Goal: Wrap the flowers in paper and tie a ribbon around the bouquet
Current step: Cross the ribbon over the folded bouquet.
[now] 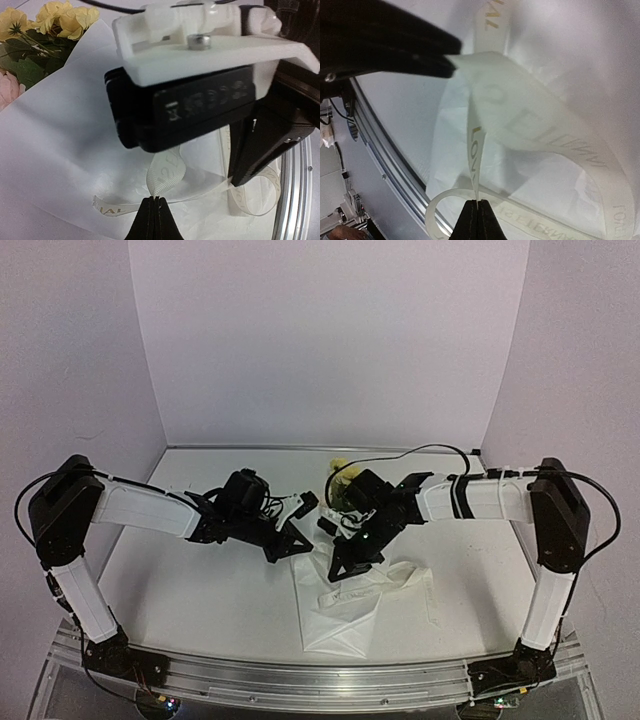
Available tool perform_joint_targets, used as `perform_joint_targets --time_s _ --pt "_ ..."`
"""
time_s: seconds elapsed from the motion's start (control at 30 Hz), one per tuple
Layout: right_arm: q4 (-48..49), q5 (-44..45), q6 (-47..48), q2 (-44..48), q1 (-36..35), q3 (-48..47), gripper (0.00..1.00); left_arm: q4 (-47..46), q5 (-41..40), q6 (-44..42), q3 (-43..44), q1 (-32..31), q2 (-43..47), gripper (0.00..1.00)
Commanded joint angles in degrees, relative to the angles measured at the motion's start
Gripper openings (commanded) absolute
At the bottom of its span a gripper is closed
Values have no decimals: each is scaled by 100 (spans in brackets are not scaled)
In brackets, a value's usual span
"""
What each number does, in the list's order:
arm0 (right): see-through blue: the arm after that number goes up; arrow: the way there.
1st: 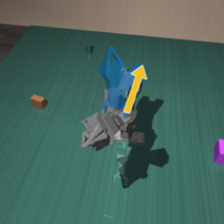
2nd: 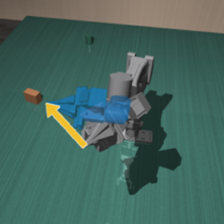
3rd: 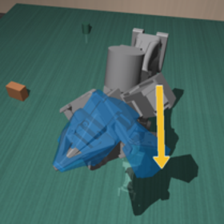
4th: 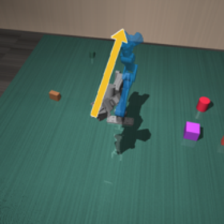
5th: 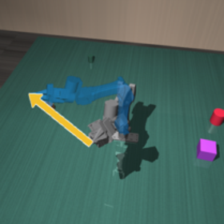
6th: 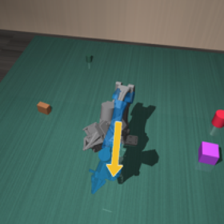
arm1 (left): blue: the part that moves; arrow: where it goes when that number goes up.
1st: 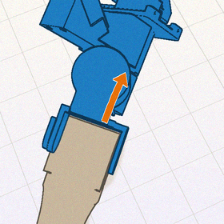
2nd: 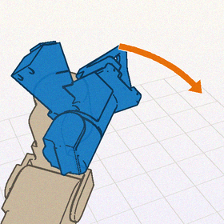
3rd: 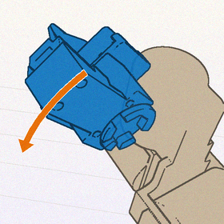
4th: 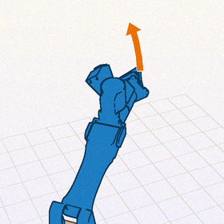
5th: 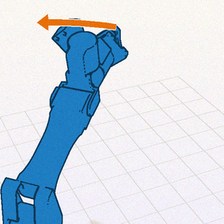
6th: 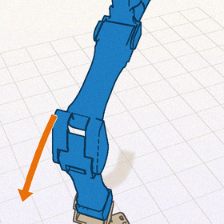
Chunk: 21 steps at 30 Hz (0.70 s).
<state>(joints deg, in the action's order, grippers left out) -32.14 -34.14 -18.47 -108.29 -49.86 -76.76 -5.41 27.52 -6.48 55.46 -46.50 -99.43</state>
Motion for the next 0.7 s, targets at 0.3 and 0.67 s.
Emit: perform_joint_targets --time_s 0.3,0.67 --pt "-116 1522 -290 -432 22 -679 0 -8 116 202 -23 18 152 0" --pt "444 1409 -478 -40 20 -254 13 -109 -125 664 -68 9 43 8"
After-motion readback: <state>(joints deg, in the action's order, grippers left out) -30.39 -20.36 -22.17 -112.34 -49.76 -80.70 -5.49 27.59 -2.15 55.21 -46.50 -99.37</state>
